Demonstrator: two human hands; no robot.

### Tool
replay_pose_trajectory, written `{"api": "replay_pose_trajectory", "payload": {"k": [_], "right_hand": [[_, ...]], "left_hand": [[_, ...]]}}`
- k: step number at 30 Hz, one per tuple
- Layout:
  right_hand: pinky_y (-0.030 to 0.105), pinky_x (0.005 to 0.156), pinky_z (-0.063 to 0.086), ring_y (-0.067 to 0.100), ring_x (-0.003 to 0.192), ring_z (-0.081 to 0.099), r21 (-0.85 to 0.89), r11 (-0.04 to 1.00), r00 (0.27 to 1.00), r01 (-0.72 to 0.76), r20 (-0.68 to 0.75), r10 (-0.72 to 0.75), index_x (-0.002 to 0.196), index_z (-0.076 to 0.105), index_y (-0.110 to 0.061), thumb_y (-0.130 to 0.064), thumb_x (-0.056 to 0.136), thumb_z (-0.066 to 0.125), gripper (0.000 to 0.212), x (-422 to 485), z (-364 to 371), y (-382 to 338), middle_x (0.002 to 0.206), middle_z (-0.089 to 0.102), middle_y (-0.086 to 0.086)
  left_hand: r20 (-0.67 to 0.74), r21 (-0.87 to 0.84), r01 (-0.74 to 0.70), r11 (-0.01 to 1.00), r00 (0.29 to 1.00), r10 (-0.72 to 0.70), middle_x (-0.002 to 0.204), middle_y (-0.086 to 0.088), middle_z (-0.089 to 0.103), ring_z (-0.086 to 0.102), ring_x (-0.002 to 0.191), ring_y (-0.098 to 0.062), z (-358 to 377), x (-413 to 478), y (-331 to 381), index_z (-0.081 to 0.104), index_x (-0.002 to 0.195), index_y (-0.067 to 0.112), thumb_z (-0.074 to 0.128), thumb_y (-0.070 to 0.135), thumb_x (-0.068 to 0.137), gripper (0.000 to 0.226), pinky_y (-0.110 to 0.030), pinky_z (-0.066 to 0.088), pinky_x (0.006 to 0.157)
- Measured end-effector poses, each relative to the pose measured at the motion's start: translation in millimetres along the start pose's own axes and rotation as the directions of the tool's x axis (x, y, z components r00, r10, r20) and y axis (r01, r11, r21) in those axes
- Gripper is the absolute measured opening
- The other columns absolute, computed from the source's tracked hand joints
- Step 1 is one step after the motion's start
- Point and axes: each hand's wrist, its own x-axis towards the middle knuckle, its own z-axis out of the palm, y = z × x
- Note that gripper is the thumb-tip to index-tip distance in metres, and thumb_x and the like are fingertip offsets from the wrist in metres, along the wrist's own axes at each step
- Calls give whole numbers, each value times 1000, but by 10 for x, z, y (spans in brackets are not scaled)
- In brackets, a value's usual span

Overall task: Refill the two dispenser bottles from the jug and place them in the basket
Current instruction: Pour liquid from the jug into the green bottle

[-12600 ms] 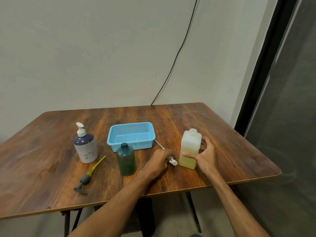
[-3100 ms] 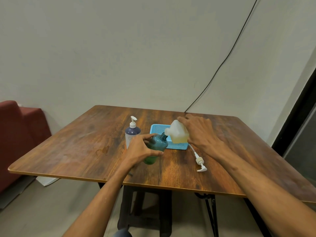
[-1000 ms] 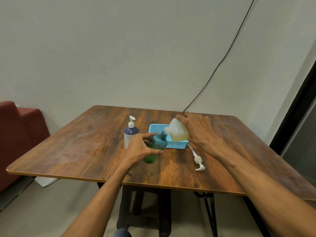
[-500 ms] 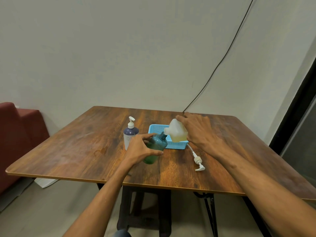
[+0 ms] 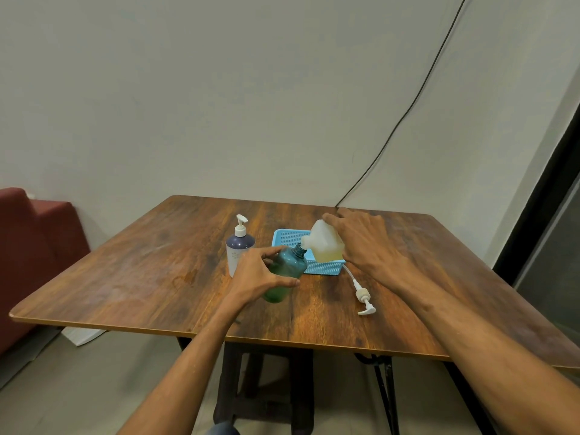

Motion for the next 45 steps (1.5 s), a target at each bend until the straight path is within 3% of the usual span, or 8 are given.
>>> {"api": "replay_pose_trajectory", "payload": {"k": [8,16,24,29,33,37,41,45], "right_hand": [[32,63,35,22,94,62,-11,1000,1000,-11,4,11,142,45,-32,-33,82,80,70,-7,11,4,108,57,-2],[33,63,40,23,94,62,3,1000,1000,-16,26,16,144,43,-32,-31,81,82,75,-27,10,15,110,57,-2],[34,65,43,22,92,63,29,999,999,-25,30,24,142,45,-30,-35,79,83,73,-72,58,18,108,59,-2],[38,70,50,26,98,64,139,986,995,-89,50,82,144,44,-31,-33,74,85,81,-115,98,-6,111,60,-2],[35,73,46,26,105,63,241,960,990,-141,64,129,144,47,-30,-31,66,87,87,-172,153,-18,115,62,-2],[30,74,45,24,105,62,437,874,977,-213,77,199,139,56,-29,-31,54,93,92,-246,245,-33,117,66,-2],[39,78,56,19,100,62,656,687,939,-314,108,326,129,65,-25,-31,44,98,92,-321,391,-80,115,71,-2],[40,73,59,16,94,62,771,494,883,-402,184,431,128,65,-18,-32,39,101,97,-405,612,-144,113,71,-1]], "left_hand": [[-4,-11,-6,1000,1000,6,129,0,62,56,103,-5,22,14,-25,56,138,21,90,31,66,80,-9,43,72],[-7,-35,-16,999,1000,16,129,-1,62,56,105,-8,53,30,-46,56,137,20,90,28,67,78,-9,44,72],[8,-89,-10,996,1000,11,116,12,57,56,96,-1,86,8,-54,58,135,22,89,26,68,74,-11,46,73],[-7,-154,-3,988,1000,2,112,17,58,57,100,-4,108,3,-57,60,132,24,90,25,67,72,-13,48,73],[-31,-212,6,977,999,-12,119,12,62,59,107,-8,129,8,-110,60,133,21,91,27,64,75,-17,52,78],[-69,-259,23,966,997,-42,131,4,62,60,114,-13,143,46,-191,58,136,18,91,35,61,84,-16,54,81],[-107,-329,39,943,991,-78,131,2,62,59,115,-13,179,74,-208,59,136,15,90,33,63,80,-11,54,78],[-150,-396,58,917,980,-127,124,6,66,61,112,-10,237,64,-247,63,131,15,91,26,65,73,-17,55,82]]}}
